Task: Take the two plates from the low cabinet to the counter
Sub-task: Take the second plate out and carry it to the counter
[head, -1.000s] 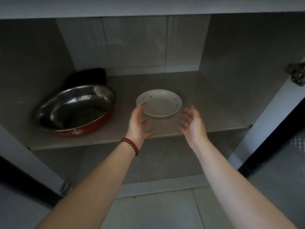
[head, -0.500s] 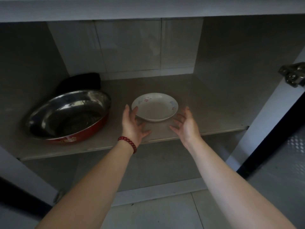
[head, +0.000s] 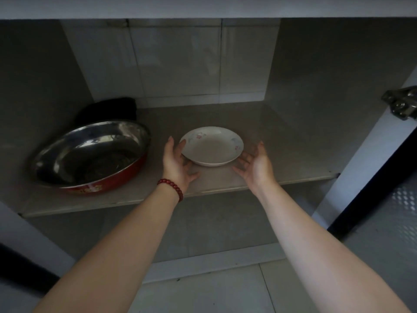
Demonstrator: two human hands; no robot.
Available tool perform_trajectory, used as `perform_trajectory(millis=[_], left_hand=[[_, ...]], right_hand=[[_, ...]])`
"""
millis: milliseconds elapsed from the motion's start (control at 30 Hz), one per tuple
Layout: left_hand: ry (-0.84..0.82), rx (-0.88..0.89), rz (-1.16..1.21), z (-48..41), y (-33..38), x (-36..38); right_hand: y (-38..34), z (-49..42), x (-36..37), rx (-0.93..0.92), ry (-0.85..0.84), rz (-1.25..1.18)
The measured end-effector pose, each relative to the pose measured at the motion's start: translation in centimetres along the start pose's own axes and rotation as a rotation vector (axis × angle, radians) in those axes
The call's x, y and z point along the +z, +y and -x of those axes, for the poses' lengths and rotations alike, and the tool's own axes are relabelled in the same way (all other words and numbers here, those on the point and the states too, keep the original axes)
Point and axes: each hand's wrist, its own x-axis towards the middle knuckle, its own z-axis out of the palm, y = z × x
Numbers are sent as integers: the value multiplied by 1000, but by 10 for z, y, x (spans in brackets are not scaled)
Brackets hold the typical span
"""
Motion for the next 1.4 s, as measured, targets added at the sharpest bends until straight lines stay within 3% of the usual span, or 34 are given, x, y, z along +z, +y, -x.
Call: perform_trajectory(millis=[333, 500, 867, 1033, 1233, 1400], left_hand=[[-10, 4, 31, 37, -21, -5], [68, 64, -11, 48, -30, -1], [134, 27, -12, 46, -24, -10], [80, -24, 111, 45, -15, -3], [107, -80, 64, 44, -17, -12], [36, -125, 148, 37, -8, -4]], right_hand=[[3, 25, -21, -11, 14, 12], [2, 33, -34, -23, 46, -9], [-4, 41, -31, 10, 29, 14], [-6, 43, -27, 16, 26, 29], [-6, 41, -33, 20, 59, 92], [-9, 37, -28, 20, 46, 118]])
